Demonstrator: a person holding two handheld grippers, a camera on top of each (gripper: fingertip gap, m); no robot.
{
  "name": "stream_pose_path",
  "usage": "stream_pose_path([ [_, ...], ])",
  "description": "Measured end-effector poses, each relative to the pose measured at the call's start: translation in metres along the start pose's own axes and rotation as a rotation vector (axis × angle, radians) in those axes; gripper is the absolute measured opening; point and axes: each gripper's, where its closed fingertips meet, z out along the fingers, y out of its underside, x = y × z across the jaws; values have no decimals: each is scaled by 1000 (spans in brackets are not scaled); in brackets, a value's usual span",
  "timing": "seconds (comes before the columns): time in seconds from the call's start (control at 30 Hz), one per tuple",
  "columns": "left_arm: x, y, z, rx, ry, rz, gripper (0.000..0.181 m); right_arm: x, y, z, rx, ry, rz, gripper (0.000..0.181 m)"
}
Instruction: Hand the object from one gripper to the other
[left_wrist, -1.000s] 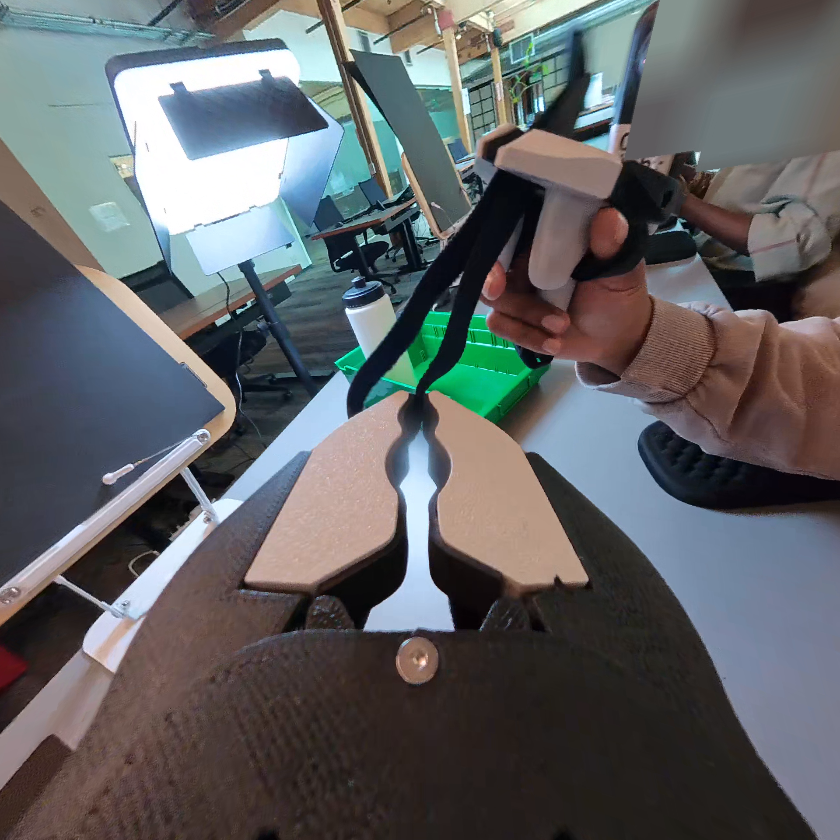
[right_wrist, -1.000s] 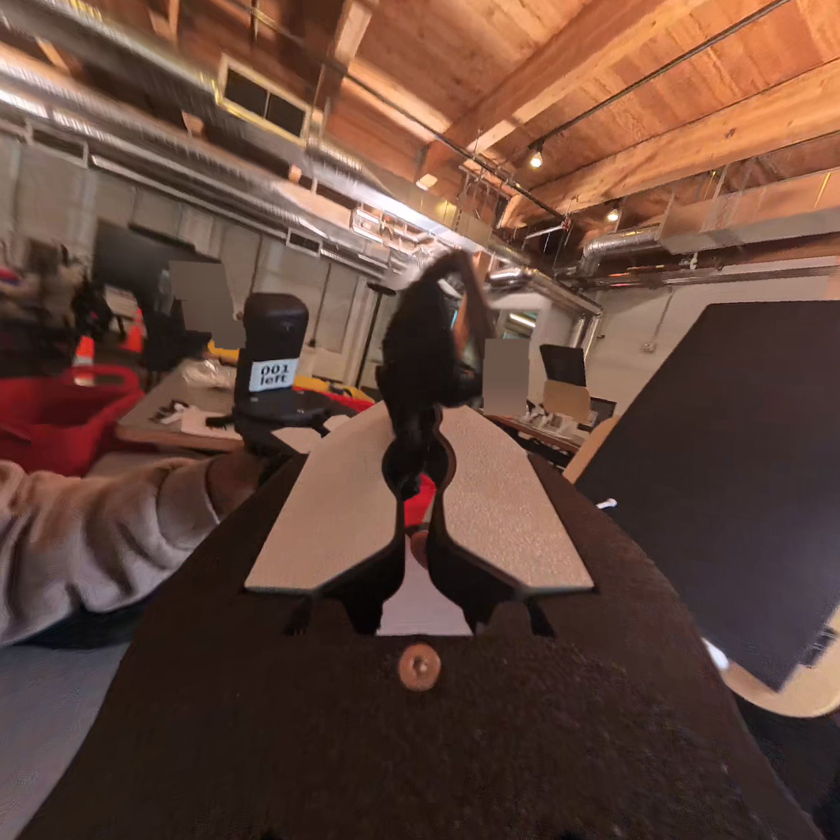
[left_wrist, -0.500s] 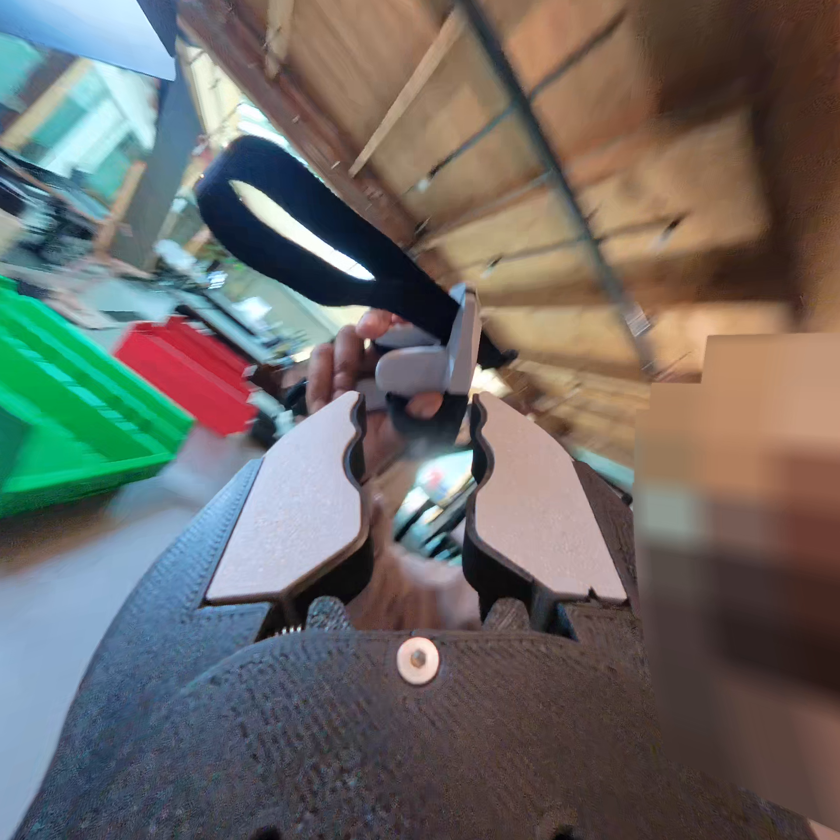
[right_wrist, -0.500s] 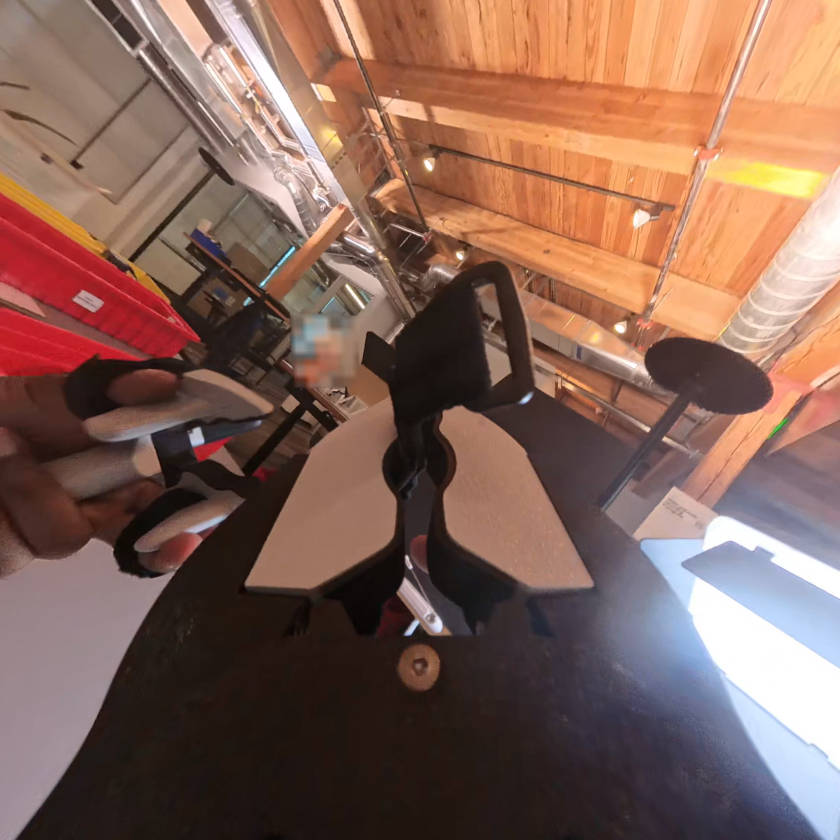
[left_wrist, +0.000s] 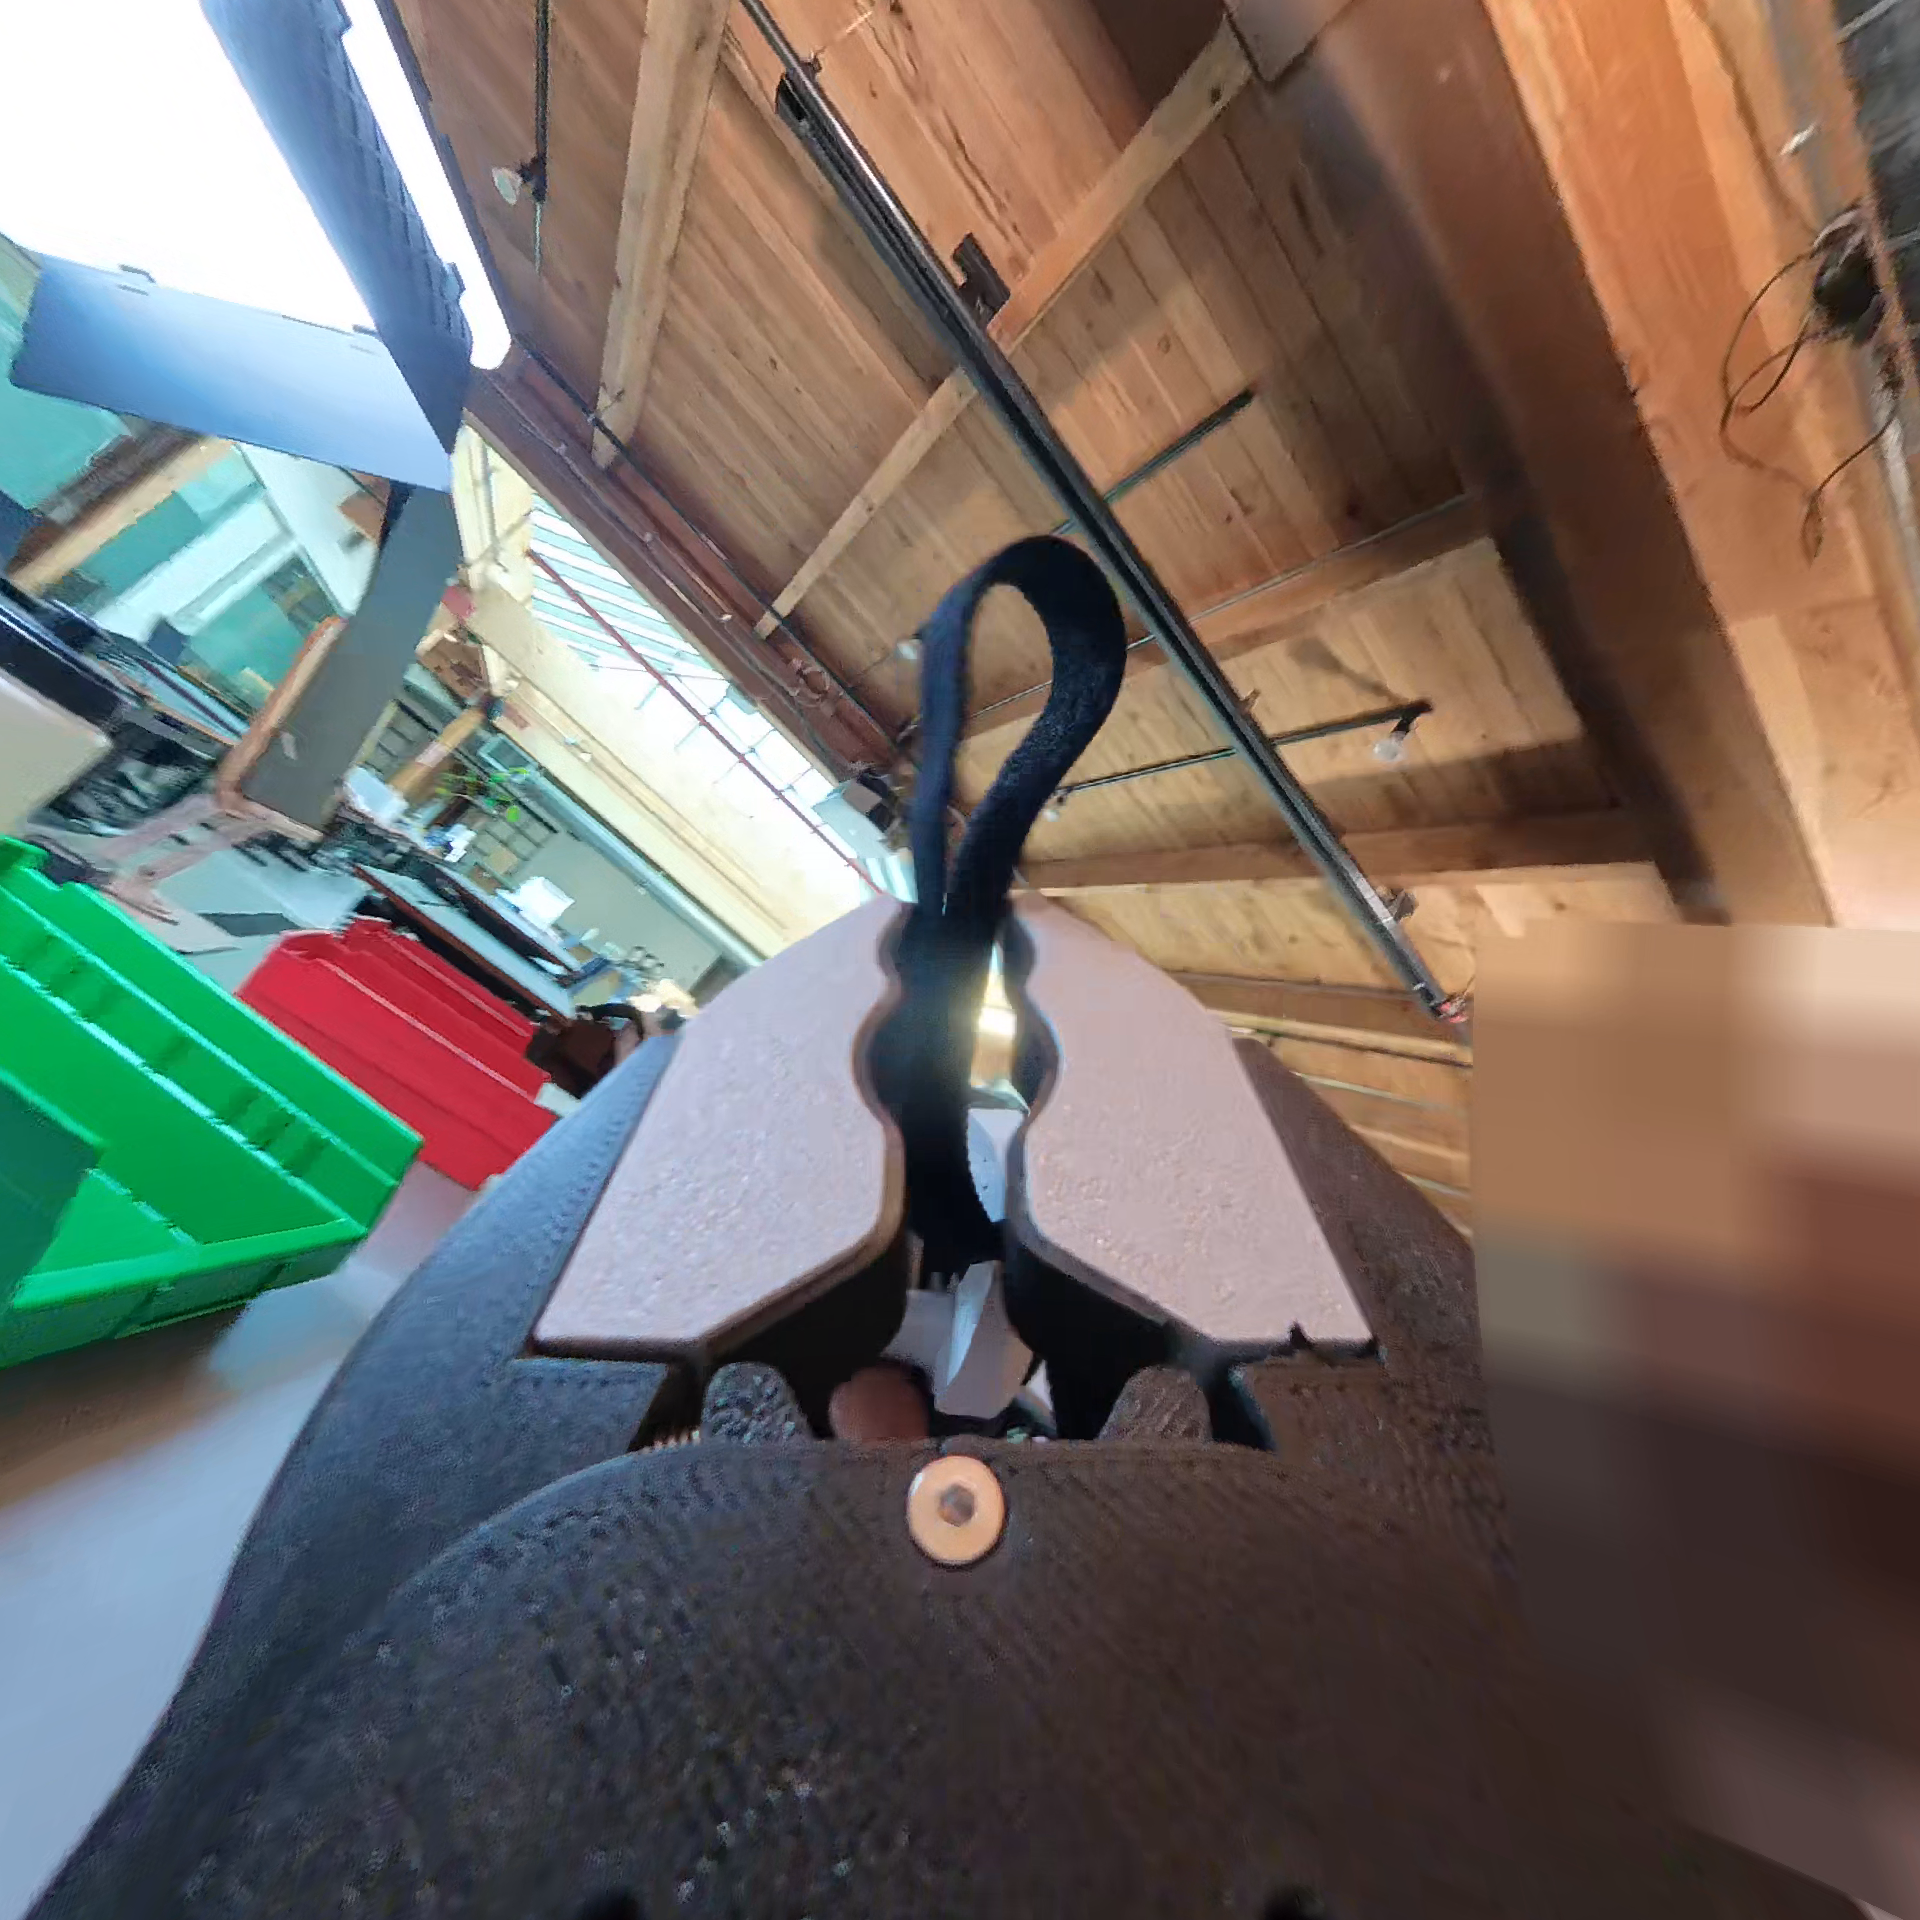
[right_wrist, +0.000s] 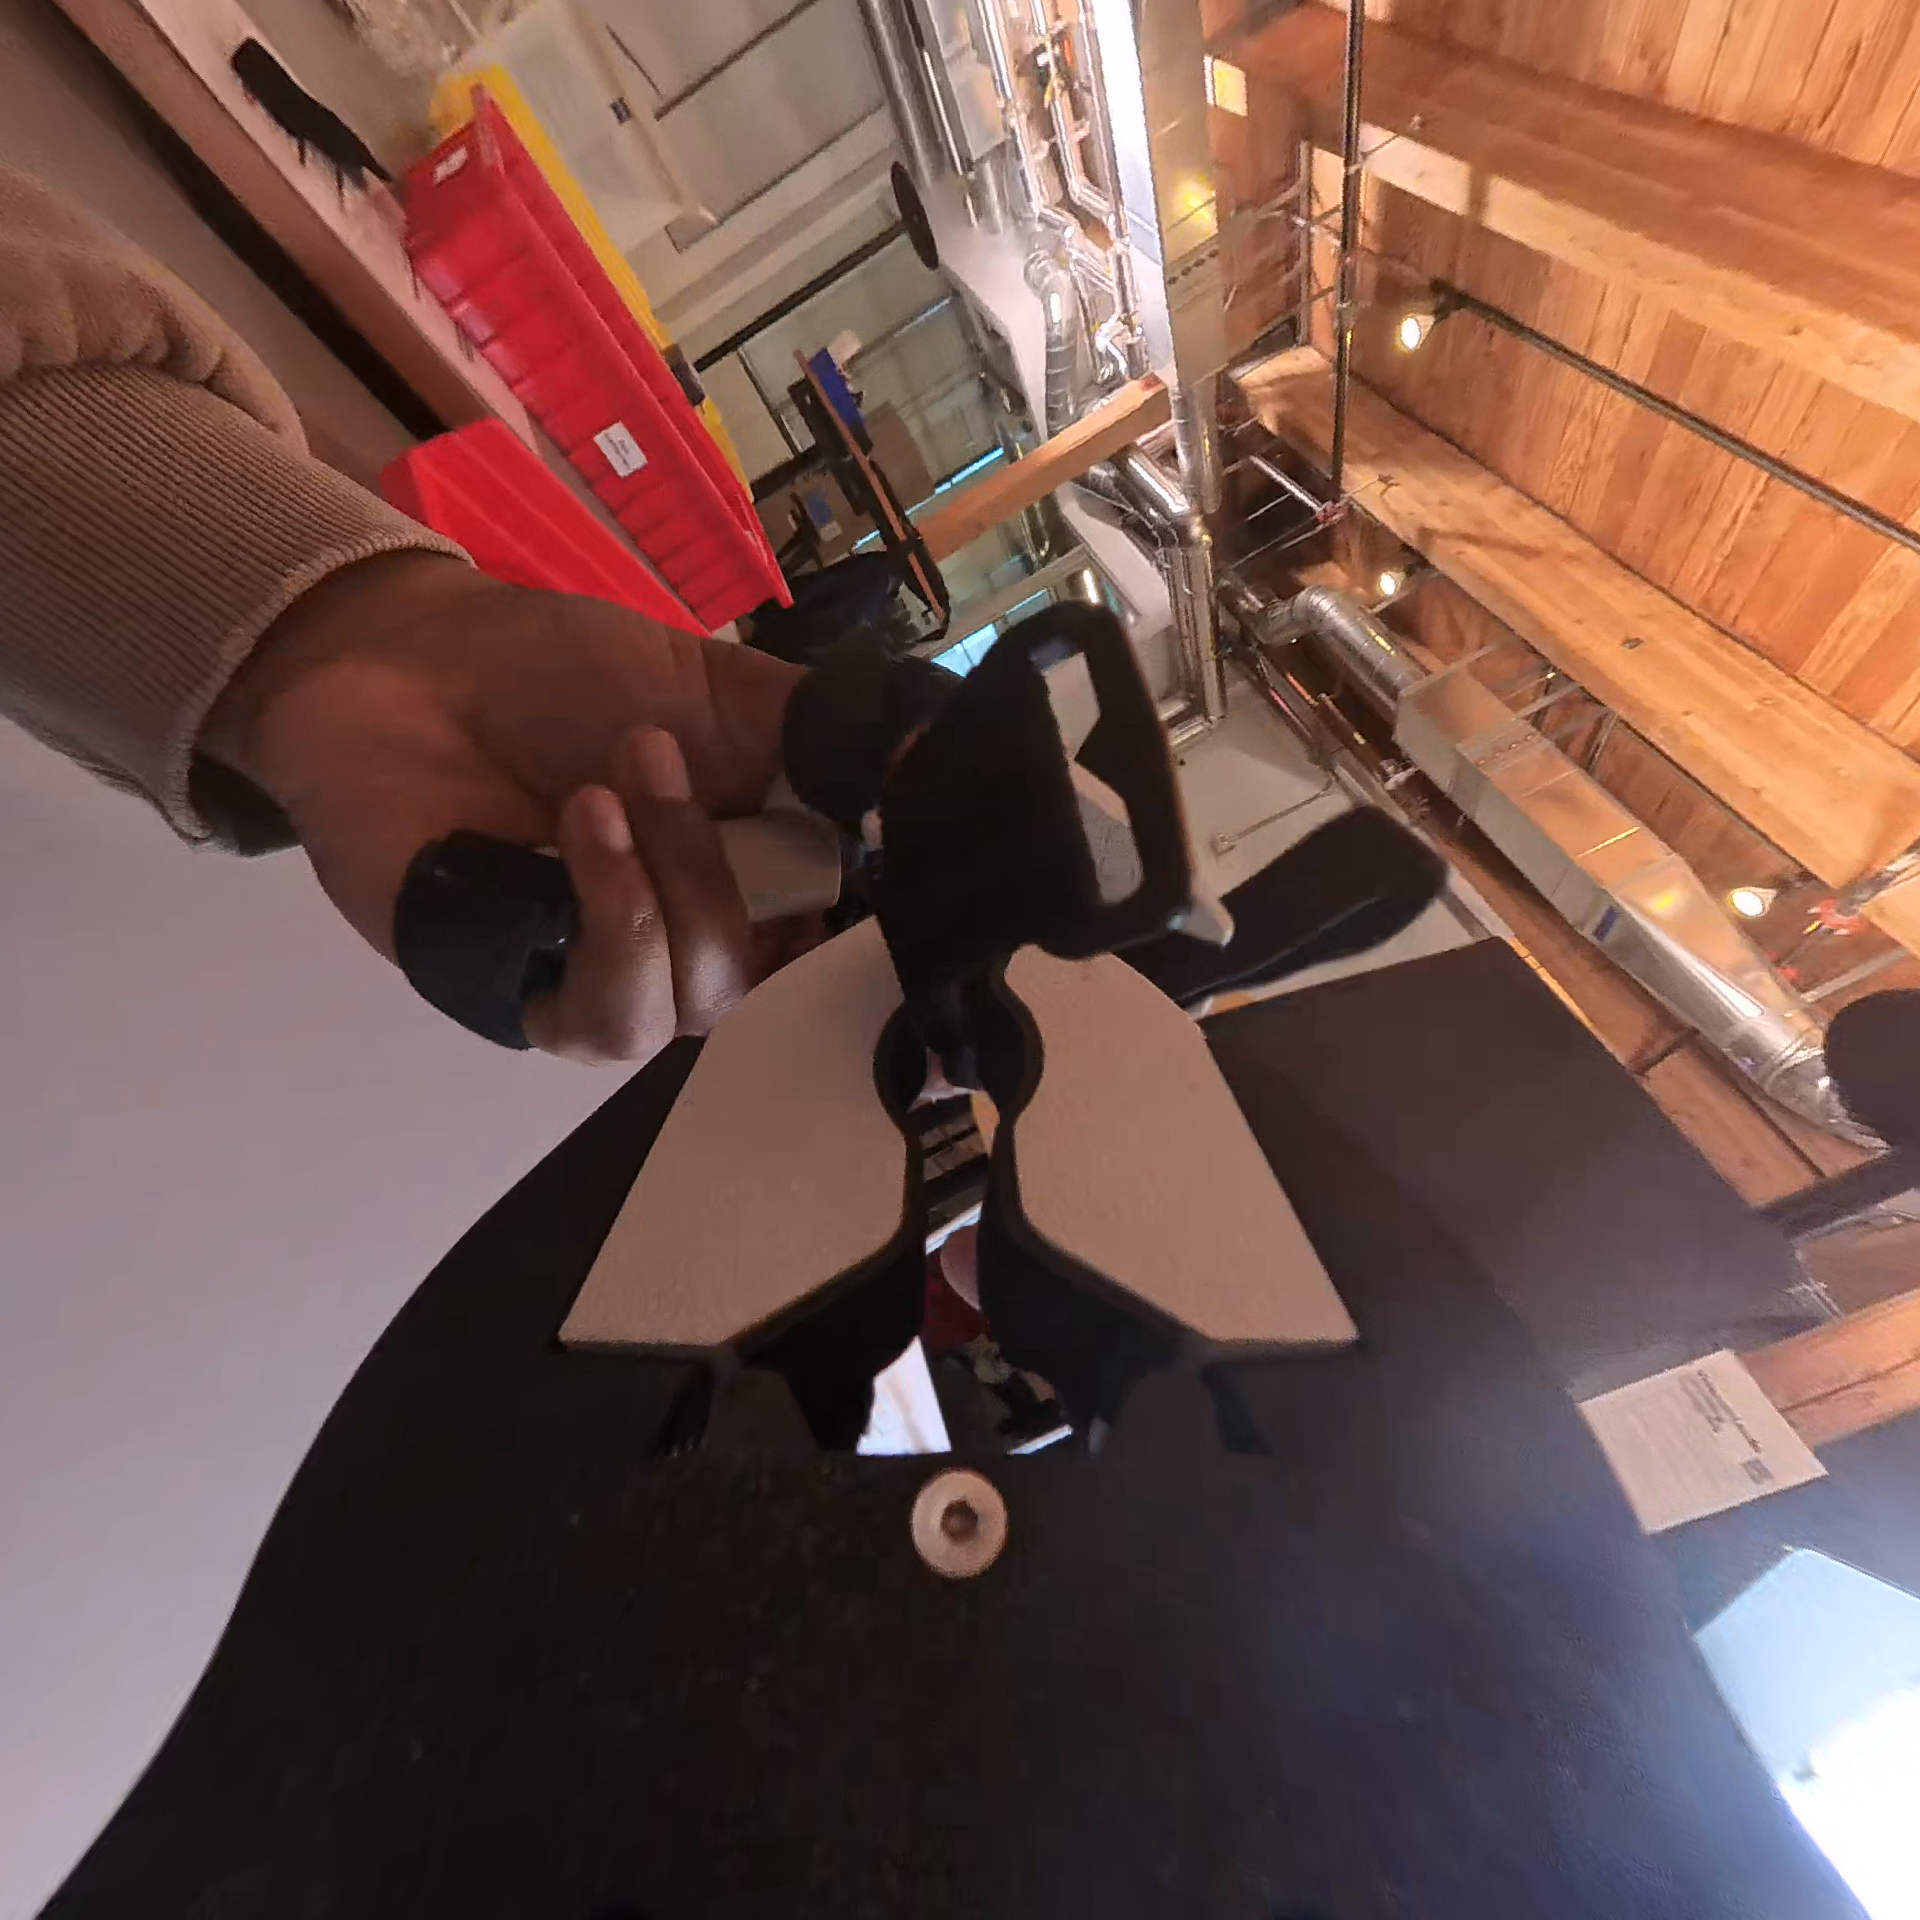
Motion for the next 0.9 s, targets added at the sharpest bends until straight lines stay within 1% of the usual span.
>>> stream_pose_path([
  [0.03,-3,-1,-2,-7,-27,46,6,-1,1,0,-4,-11,16,5],
  [0.17,-4,-5,-8,-74,-118,243,5,0,7,2,-35,-32,70,9],
  [0.23,1,-16,-10,-77,-168,370,5,3,9,2,-30,-29,135,22],
  [0.3,11,-34,-17,-61,-232,526,5,6,11,2,-21,-59,251,36],
  [0.33,17,-45,-22,-54,-266,609,5,8,11,2,-13,-89,332,45],
  [0.4,27,-63,-33,-74,-341,777,5,16,9,-2,25,-147,531,57],
  [0.47,30,-70,-41,-154,-443,961,5,31,10,-8,60,-150,684,60],
  [0.53,29,-70,-45,-240,-525,1145,5,45,14,-14,76,-128,772,59],
  [0.6,28,-60,-41,-331,-548,1284,5,49,15,-16,80,-137,842,59],
  [0.67,17,-43,-36,-432,-567,1371,5,47,15,-14,73,-153,863,59],
  [0.73,5,-18,-29,-540,-525,1406,5,39,14,-10,44,-169,821,63],
  [0.83,-5,18,-19,-653,-440,1400,5,27,10,-6,15,-205,753,69],
  [0.9,-9,35,-16,-706,-394,1389,5,24,4,-8,32,-223,719,65],
])
